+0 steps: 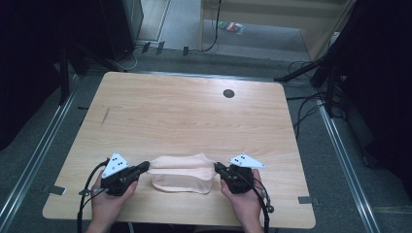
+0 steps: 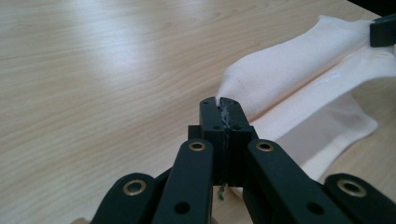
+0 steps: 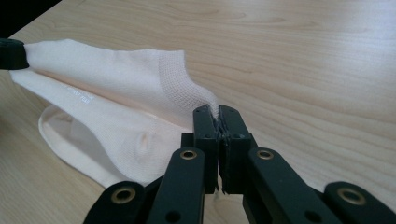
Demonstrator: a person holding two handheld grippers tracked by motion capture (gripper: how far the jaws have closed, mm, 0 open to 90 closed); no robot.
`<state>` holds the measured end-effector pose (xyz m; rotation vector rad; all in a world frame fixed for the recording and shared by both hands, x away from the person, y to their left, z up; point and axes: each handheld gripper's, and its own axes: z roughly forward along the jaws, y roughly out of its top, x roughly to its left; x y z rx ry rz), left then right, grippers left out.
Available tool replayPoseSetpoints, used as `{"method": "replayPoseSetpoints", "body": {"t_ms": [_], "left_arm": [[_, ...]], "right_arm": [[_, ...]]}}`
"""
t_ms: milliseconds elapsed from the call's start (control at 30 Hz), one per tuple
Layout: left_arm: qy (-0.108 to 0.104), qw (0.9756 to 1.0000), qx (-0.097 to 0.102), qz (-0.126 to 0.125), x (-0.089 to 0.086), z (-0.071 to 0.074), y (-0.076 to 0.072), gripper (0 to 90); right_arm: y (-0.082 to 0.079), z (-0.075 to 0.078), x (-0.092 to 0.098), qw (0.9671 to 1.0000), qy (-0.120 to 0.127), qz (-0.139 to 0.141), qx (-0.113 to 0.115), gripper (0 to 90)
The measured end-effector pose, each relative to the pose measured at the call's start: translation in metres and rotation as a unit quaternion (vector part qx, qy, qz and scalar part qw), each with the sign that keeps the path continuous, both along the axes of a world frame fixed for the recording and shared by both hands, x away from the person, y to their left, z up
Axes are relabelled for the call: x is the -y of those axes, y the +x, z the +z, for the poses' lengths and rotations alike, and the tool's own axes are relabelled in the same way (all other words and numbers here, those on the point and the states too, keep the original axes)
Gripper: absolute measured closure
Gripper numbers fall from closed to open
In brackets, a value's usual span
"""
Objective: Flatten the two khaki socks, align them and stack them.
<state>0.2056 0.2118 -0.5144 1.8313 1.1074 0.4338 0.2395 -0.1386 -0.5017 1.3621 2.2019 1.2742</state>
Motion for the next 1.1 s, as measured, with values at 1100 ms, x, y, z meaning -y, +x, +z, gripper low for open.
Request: {"method": "replayPoseSetpoints", "body": {"t_ms": [1100], "left_arm": [[0.090, 0.9952, 0.002, -0.039, 0.032, -0.025, -0.012, 89.4]], "right_arm": [[-0.004, -0.028, -0.012, 0.9992, -0.014, 0.019, -0.031, 87.1]]}}
